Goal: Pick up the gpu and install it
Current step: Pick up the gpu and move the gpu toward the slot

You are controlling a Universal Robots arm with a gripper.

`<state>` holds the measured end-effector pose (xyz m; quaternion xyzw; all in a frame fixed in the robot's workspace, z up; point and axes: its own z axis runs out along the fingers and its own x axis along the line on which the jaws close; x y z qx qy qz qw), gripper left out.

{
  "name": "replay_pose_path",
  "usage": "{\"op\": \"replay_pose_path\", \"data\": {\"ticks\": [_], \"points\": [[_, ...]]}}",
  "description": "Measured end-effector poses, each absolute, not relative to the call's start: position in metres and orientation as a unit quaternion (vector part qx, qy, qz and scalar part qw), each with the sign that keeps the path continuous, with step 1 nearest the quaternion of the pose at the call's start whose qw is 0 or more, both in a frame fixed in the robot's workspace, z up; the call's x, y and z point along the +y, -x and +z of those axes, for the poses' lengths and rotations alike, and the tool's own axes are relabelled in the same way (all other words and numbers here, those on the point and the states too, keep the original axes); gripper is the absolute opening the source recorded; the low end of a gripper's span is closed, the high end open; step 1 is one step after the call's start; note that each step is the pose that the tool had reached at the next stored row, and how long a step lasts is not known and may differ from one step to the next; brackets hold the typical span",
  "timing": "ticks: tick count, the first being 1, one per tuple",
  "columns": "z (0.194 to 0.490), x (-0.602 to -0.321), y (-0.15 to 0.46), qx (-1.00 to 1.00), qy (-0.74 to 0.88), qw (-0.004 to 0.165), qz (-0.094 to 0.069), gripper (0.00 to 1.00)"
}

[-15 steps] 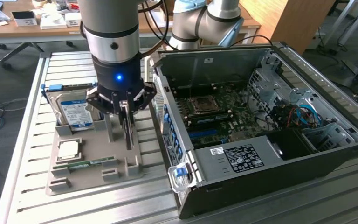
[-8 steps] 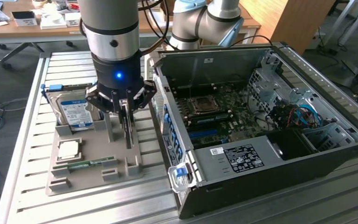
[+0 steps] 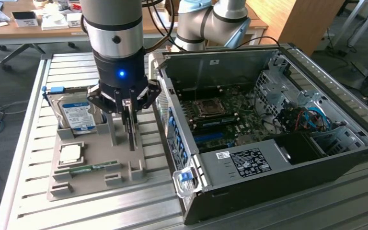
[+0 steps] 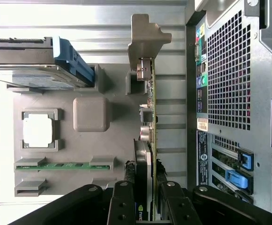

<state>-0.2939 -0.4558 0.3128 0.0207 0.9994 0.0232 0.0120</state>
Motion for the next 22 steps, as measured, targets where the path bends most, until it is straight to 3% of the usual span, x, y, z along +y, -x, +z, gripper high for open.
{"op": "replay_pose_path", "data": {"ticks": [22], "points": [[0.327, -0.456, 0.294, 0.999, -0.021, 0.012, 0.023, 0.27]]}}
